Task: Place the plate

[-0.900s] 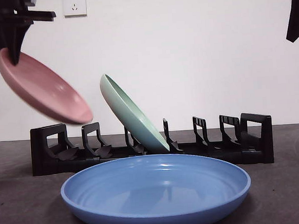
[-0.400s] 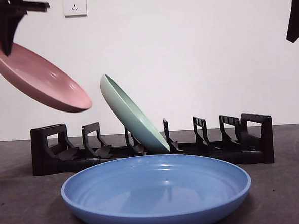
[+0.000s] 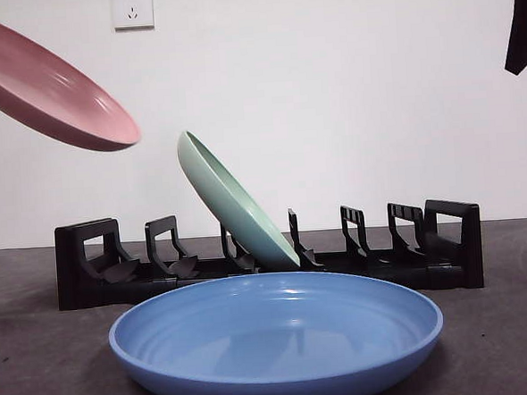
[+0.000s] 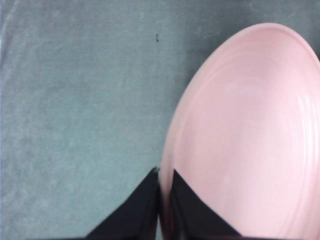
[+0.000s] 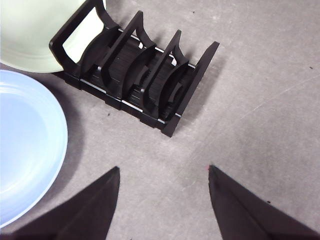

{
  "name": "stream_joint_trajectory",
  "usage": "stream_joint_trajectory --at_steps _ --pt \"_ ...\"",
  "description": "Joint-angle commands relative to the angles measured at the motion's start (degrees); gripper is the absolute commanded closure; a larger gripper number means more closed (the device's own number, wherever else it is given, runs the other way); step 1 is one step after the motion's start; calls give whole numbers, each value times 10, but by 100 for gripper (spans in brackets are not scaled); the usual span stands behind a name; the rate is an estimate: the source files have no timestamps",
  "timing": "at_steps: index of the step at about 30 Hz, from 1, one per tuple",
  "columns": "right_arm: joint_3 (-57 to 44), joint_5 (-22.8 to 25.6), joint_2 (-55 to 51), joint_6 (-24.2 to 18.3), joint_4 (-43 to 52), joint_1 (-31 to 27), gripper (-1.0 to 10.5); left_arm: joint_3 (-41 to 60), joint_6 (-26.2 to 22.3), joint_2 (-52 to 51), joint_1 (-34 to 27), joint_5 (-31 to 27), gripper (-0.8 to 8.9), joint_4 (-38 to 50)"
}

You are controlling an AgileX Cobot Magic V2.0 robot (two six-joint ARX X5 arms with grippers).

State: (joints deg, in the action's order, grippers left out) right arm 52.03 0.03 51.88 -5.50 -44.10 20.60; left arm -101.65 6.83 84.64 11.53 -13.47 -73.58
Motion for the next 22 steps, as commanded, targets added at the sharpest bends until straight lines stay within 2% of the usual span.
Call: stream_joint_trajectory --at_steps 1,10,19,22 --pt "2 0 4 8 3 3 673 26 1 -29 1 5 803 17" --pt "2 0 4 9 3 3 673 203 36 -164 1 58 804 74" --pt "2 0 4 10 3 3 673 409 111 -294 2 145 803 127" --pt "2 0 4 10 3 3 673 473 147 -324 5 190 803 151"
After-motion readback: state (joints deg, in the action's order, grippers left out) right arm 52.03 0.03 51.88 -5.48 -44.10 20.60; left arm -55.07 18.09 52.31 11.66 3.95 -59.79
